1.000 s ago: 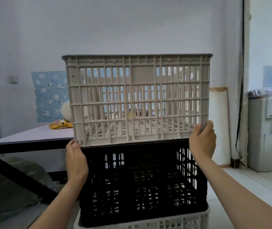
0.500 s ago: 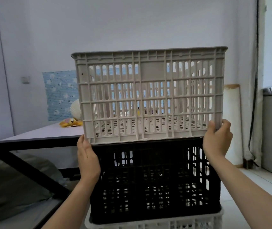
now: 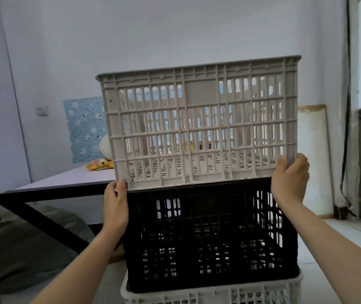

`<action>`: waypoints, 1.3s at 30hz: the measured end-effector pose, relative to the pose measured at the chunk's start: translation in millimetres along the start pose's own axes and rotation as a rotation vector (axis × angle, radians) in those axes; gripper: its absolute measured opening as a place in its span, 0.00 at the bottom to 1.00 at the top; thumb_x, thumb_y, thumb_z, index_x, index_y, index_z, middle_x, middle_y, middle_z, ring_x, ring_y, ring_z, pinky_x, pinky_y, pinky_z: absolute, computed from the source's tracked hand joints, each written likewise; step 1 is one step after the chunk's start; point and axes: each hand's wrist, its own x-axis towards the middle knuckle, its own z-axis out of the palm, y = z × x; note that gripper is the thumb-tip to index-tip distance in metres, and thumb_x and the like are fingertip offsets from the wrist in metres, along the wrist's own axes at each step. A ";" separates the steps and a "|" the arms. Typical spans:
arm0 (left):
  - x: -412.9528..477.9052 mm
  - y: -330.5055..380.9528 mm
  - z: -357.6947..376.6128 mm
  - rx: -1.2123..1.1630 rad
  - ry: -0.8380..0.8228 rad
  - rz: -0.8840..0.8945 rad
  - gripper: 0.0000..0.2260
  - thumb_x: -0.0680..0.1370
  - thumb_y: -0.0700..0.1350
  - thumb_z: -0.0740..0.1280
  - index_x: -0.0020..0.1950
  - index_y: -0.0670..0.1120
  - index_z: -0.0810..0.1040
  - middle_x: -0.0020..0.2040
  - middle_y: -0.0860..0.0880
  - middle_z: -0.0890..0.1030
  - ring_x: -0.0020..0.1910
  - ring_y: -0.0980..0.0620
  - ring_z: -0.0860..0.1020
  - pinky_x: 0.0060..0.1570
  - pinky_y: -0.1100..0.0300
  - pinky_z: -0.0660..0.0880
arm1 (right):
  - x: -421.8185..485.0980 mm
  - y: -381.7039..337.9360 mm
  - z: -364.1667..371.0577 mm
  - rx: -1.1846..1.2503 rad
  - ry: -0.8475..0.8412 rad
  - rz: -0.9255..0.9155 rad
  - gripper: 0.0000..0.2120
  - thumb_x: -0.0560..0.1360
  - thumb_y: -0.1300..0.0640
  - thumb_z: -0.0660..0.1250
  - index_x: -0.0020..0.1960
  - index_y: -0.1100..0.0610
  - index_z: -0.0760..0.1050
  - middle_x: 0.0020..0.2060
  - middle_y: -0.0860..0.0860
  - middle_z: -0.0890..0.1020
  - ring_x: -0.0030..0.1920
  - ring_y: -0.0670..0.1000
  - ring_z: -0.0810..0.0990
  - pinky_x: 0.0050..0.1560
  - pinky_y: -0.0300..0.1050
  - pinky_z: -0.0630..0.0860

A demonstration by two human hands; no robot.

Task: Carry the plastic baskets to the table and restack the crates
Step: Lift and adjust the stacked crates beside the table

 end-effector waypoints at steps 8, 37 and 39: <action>29.4 27.0 -8.3 0.174 -0.036 -0.106 0.22 0.82 0.60 0.50 0.57 0.44 0.73 0.53 0.47 0.75 0.52 0.48 0.72 0.51 0.55 0.65 | 5.3 -7.7 -12.1 -0.115 -0.156 0.042 0.24 0.82 0.44 0.45 0.71 0.59 0.58 0.69 0.58 0.66 0.64 0.65 0.69 0.58 0.63 0.67; 11.3 15.5 0.7 0.132 0.063 -0.138 0.25 0.84 0.55 0.44 0.70 0.41 0.68 0.69 0.36 0.72 0.68 0.38 0.69 0.64 0.51 0.64 | 4.6 -9.2 -8.5 -0.186 -0.076 -0.103 0.20 0.83 0.47 0.50 0.59 0.65 0.65 0.53 0.64 0.76 0.52 0.66 0.75 0.50 0.62 0.74; 10.9 16.4 -0.5 0.132 0.049 -0.142 0.24 0.84 0.54 0.45 0.71 0.41 0.67 0.70 0.37 0.71 0.68 0.39 0.69 0.65 0.53 0.64 | 4.5 -10.4 -6.7 -0.183 -0.054 -0.107 0.22 0.83 0.47 0.51 0.62 0.66 0.65 0.57 0.64 0.75 0.55 0.66 0.74 0.52 0.62 0.74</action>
